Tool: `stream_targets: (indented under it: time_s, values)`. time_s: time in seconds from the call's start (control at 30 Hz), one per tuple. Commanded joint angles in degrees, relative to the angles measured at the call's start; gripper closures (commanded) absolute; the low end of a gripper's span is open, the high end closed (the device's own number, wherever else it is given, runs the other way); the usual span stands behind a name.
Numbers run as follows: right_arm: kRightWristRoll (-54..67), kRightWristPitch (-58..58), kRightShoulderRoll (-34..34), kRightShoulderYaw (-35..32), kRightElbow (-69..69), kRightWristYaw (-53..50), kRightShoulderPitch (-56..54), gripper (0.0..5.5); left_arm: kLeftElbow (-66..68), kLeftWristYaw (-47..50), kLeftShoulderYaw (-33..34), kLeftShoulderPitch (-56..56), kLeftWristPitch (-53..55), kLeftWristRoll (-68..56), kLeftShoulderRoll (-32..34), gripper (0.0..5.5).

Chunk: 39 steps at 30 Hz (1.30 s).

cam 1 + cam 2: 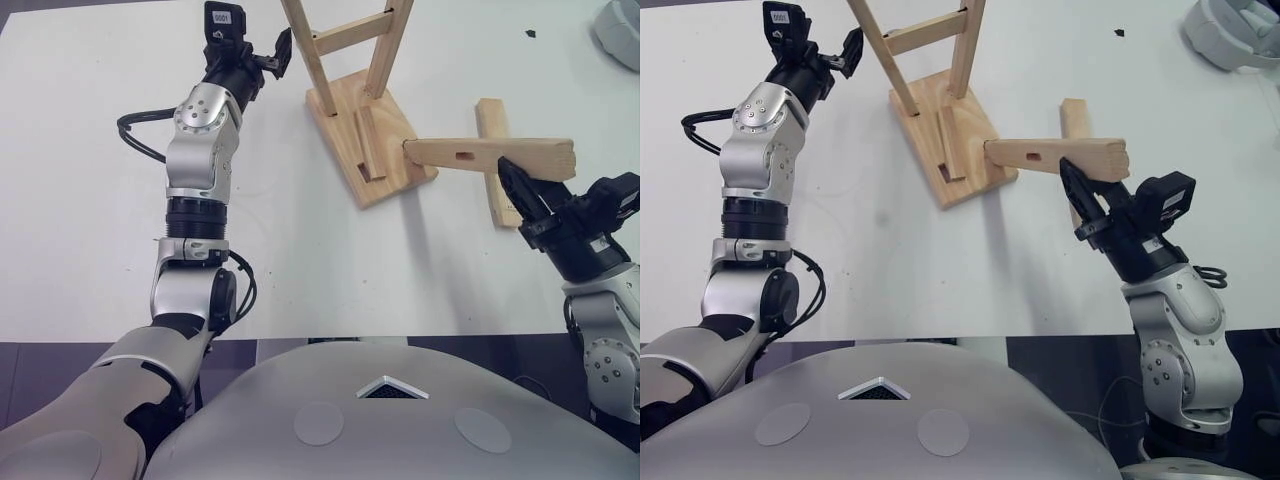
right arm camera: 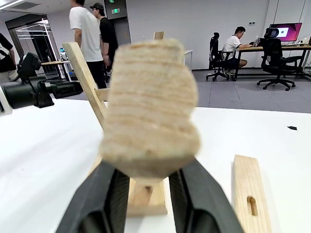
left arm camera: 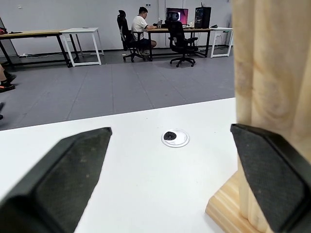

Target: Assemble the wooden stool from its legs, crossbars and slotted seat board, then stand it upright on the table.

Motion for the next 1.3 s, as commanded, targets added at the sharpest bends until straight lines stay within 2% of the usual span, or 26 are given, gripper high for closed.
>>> stream_targets:
  time_s: [0.03,0.17,0.27,0.33,0.47,0.57,0.67,0.87,1.13,1.3]
  values:
    - [7.3,4.39,-4.48,-5.52,-1.59,-3.68,-8.23,4.46,-0.65,0.42,-0.21,0.32,0.73,0.07,-0.44,0.99]
    - [11.63,16.66,-16.35,-6.57,3.54,-5.08,-18.64,4.46,-0.81,1.14,-0.1,0.49,0.36,0.13,-1.08,0.99]
    - [20.76,28.27,-24.78,-6.35,9.07,-3.96,-26.97,4.46,-1.8,2.25,0.43,1.68,-0.1,0.06,-1.57,0.99]
    - [24.1,33.75,-29.06,-5.15,13.32,-2.18,-32.87,4.46,-3.16,3.44,0.85,3.0,-0.27,0.09,-2.04,0.99]
    - [28.92,45.12,-35.31,0.81,25.47,1.41,-51.55,4.46,-6.96,7.04,1.99,7.56,-1.36,0.42,-3.76,0.99]
    - [28.89,51.1,-34.07,5.91,29.56,0.74,-61.17,4.46,-9.08,9.94,2.3,10.18,-2.53,1.11,-5.12,0.99]
    - [28.49,55.21,-31.52,6.96,29.12,-1.98,-60.64,4.46,-9.58,11.06,2.18,11.31,-3.63,2.1,-4.87,0.99]
    - [24.39,57.65,-30.15,5.87,31.47,-3.19,-58.54,4.46,-11.41,12.28,3.92,13.47,-3.82,2.53,-4.12,0.99]
    - [27.0,60.82,-21.76,-1.73,30.5,-10.76,-55.45,4.46,-12.76,12.26,2.48,13.91,-2.84,2.55,-5.15,0.99]
    - [26.4,62.05,-18.77,-3.58,29.61,-13.37,-54.82,4.46,-14.21,12.27,2.1,12.97,-1.25,2.44,-5.04,0.99]
